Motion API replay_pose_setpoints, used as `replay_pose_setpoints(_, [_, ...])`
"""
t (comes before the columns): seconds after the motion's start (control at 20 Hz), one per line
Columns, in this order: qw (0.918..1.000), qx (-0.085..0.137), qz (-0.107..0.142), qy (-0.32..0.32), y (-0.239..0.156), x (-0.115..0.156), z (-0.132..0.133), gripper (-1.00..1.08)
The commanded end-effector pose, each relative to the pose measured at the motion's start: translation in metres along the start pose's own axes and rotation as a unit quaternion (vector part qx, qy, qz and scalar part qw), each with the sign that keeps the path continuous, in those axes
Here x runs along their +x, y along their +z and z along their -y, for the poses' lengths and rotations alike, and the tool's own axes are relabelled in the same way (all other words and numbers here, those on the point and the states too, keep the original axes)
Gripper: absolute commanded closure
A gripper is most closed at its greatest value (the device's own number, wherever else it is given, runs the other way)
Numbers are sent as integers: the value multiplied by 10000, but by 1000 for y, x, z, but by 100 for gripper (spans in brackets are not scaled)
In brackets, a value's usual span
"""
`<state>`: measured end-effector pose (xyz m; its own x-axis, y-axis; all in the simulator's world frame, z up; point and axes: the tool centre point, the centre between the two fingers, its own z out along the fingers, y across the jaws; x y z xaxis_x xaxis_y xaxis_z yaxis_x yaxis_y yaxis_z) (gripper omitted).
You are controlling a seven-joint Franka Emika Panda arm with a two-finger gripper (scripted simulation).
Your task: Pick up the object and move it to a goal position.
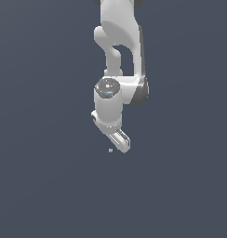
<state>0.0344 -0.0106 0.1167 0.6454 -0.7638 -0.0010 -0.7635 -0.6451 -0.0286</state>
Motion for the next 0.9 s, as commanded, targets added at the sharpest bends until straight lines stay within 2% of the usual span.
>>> replay_pose_setpoints(0.0, [9993,-12,6,362,6,1,0,-92])
replay_pose_setpoints(0.4, [9889,-57,8,1484,25,3,1,-92])
replay_pose_setpoints(0.85, [9644,-105,-19,2642,45,5,1,-92])
